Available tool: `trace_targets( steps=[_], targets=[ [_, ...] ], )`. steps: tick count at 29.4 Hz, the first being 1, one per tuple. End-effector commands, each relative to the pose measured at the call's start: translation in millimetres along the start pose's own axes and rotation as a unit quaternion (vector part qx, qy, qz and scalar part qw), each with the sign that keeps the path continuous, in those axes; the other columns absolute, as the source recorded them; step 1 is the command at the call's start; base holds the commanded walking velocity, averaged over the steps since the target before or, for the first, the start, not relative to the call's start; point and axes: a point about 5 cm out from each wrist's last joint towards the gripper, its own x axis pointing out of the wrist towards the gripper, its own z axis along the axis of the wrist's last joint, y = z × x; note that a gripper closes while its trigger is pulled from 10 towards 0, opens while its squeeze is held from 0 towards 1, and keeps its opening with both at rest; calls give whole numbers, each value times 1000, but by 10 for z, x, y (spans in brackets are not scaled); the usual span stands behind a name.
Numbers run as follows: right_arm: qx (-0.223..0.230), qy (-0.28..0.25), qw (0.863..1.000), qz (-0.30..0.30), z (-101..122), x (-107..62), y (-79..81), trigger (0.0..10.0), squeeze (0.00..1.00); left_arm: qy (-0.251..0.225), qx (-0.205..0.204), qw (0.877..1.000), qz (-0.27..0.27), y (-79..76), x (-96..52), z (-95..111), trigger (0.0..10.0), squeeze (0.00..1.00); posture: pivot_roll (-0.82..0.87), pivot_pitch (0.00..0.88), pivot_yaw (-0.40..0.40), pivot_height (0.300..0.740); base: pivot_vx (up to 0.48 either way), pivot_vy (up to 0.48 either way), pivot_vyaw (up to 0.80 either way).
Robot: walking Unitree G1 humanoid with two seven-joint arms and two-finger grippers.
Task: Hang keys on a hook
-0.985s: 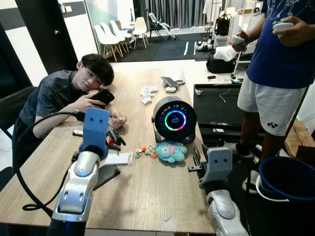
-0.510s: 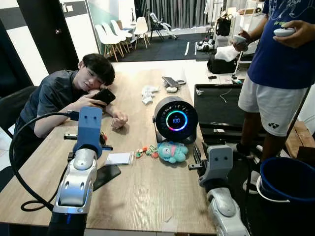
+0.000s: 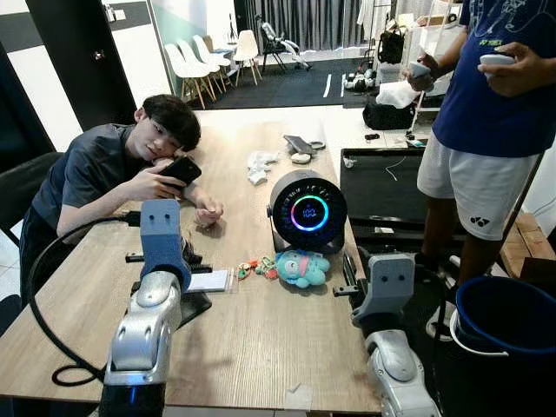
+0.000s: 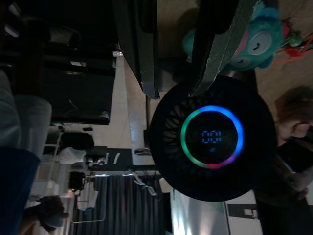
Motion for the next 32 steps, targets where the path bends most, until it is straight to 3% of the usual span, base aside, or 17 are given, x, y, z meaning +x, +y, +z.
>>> trace_targets(
  steps=[1,3,5,8,18,32],
  targets=[
    [0,-9,1000,-8,24,-26,-16,10000,0,-36,23,999,1,40,-23,65,10000,0,35,95,133,740,0,0,0],
    [-2,-13,1000,-10,36,-30,-26,10000,0,-48,13,999,-10,13,-60,27,10000,0,33,97,131,740,0,0,0],
    [-1,-19,1000,-15,68,-30,-40,10000,0,-41,-30,999,-10,-1,-111,-100,10000,0,32,97,127,740,0,0,0],
    [0,-21,1000,-16,83,-29,-43,10000,0,-26,-43,999,0,-12,-132,-202,10000,0,27,96,126,740,0,0,0],
    [5,-14,1000,-14,56,-33,-17,10000,0,-27,-10,999,-19,-99,-131,-232,10000,0,35,95,126,740,0,0,0],
    [10,-9,1000,-12,41,-30,-2,10000,0,-40,-11,999,-22,-108,-141,-243,10000,0,39,95,125,740,0,0,0]
  ],
)
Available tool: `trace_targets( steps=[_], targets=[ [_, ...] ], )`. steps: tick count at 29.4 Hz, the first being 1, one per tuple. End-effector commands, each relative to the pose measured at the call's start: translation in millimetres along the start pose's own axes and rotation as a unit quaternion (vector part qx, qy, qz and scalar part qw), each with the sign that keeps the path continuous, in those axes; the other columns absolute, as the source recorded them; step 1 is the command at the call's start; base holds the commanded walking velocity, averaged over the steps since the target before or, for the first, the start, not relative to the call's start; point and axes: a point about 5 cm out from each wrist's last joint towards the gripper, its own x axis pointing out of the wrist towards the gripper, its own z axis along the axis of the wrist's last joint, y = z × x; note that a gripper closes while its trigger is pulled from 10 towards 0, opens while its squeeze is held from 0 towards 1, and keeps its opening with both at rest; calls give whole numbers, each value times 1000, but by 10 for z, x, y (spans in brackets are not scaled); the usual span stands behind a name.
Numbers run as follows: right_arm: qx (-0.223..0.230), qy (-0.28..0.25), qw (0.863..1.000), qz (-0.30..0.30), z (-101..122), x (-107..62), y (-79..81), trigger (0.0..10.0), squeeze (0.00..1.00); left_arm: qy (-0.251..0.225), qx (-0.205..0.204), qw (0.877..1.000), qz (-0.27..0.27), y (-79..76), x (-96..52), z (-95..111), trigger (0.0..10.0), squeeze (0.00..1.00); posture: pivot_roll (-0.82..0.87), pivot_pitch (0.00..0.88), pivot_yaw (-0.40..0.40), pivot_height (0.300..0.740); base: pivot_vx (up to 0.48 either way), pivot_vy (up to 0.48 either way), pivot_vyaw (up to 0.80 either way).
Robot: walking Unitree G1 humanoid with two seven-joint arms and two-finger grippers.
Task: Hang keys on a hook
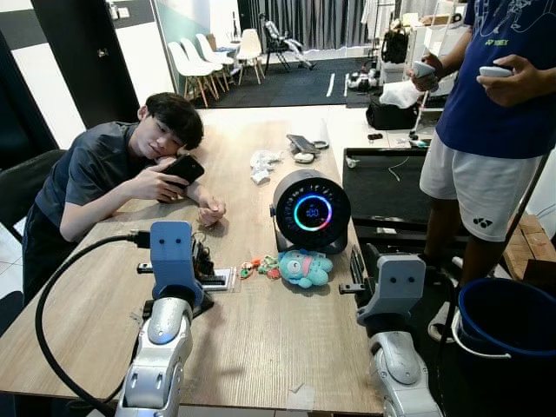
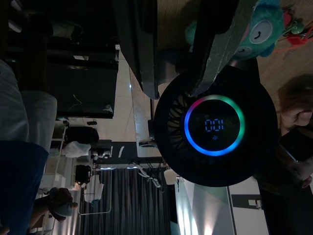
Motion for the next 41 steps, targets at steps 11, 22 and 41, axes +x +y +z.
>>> trace_targets(
  steps=[11,22,41],
  targets=[
    [2,10,1000,3,-40,-17,27,10000,0,-1,22,1000,5,51,-16,-48,10000,0,40,95,124,740,-320,0,0],
    [-2,12,1000,8,-49,-14,42,10000,0,-1,27,1000,8,67,-18,-61,10000,0,42,91,122,740,-419,0,0],
    [-5,14,1000,10,-54,-4,54,10000,0,3,32,999,12,91,-23,-81,10000,0,48,95,122,740,-414,0,0]
  ],
)
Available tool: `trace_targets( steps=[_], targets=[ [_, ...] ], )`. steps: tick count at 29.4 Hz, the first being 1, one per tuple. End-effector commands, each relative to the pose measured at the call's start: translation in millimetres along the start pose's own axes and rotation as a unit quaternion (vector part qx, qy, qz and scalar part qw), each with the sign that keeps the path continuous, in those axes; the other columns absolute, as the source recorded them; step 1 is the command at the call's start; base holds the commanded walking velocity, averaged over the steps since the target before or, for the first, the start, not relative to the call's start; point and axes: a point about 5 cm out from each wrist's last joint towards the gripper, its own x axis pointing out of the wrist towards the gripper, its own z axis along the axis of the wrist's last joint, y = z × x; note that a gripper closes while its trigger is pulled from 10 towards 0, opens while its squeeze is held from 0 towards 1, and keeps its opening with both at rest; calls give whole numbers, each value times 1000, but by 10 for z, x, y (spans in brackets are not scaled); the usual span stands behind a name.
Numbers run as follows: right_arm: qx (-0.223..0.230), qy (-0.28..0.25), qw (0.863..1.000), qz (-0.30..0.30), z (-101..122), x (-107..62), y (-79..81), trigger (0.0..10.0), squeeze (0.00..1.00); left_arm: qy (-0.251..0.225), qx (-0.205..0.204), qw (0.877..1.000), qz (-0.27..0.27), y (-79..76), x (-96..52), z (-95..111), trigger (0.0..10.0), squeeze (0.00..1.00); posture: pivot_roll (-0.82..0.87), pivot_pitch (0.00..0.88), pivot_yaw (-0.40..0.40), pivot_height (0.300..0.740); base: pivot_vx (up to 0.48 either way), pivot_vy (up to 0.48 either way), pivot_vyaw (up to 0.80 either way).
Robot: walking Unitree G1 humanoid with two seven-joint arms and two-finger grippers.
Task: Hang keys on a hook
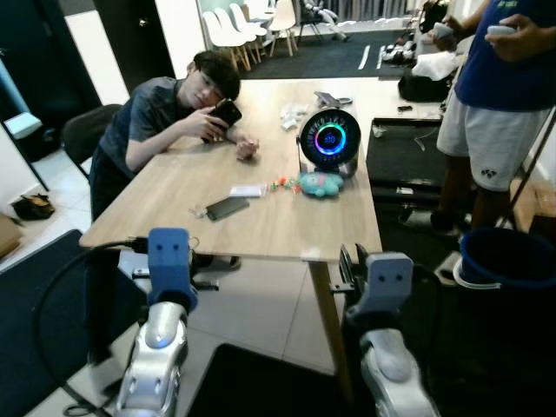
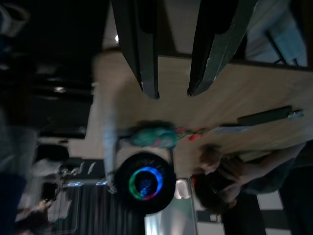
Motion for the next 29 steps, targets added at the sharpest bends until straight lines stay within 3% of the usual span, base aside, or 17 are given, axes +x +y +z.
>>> trace_targets(
  steps=[1,16,29],
  targets=[
    [0,8,1000,0,-26,-20,24,10000,0,-8,11,1000,2,37,-5,22,10000,0,48,95,122,740,-412,0,0],
    [-4,9,1000,3,-32,-20,29,10000,0,-8,13,1000,3,37,-3,19,10000,0,48,96,122,740,-402,0,0],
    [-4,9,1000,4,-36,-16,38,10000,0,-9,18,1000,2,32,-4,13,10000,0,49,96,121,740,0,0,0]
  ],
)
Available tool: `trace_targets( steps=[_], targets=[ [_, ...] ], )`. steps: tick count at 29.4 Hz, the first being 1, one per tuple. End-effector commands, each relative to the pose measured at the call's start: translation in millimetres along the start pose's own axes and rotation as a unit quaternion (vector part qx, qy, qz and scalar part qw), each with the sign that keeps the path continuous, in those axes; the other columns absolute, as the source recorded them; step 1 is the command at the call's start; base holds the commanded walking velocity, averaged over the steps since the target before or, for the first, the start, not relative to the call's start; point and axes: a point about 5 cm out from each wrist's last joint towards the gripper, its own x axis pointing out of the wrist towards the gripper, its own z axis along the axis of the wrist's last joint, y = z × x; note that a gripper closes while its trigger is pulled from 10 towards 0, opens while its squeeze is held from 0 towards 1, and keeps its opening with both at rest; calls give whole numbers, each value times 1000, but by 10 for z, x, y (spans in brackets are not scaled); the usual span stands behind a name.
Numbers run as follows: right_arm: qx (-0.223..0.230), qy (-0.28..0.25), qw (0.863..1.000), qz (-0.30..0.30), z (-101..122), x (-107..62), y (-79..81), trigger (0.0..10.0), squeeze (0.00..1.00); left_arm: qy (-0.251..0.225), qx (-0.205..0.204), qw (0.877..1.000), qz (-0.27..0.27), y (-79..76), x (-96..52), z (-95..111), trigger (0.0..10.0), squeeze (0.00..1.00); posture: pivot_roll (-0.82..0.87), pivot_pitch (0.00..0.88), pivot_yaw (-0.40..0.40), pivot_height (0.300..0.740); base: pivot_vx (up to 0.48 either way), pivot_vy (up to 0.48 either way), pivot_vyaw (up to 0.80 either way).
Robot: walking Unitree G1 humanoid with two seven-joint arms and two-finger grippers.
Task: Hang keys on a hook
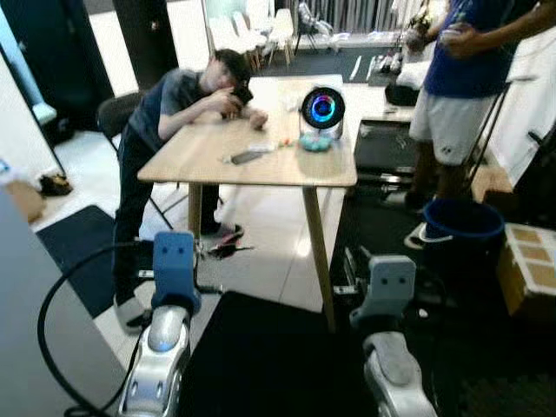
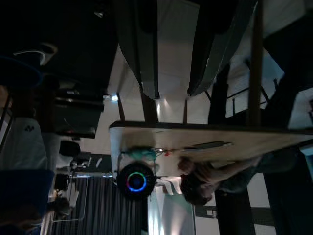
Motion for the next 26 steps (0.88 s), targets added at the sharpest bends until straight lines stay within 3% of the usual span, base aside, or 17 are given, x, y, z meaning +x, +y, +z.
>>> trace_targets(
  steps=[1,9,26],
  targets=[
    [-6,4,1000,4,-14,-6,13,10000,0,-11,13,1000,8,57,5,35,10000,0,49,95,121,740,0,0,0],
    [-3,5,1000,9,-16,-6,20,10000,0,-9,16,1000,7,55,8,31,10000,0,48,96,123,740,0,0,62],
    [-3,7,1000,15,-21,-8,31,10000,0,-6,17,1000,7,51,1,14,10000,0,48,97,122,740,0,0,800]
  ],
)
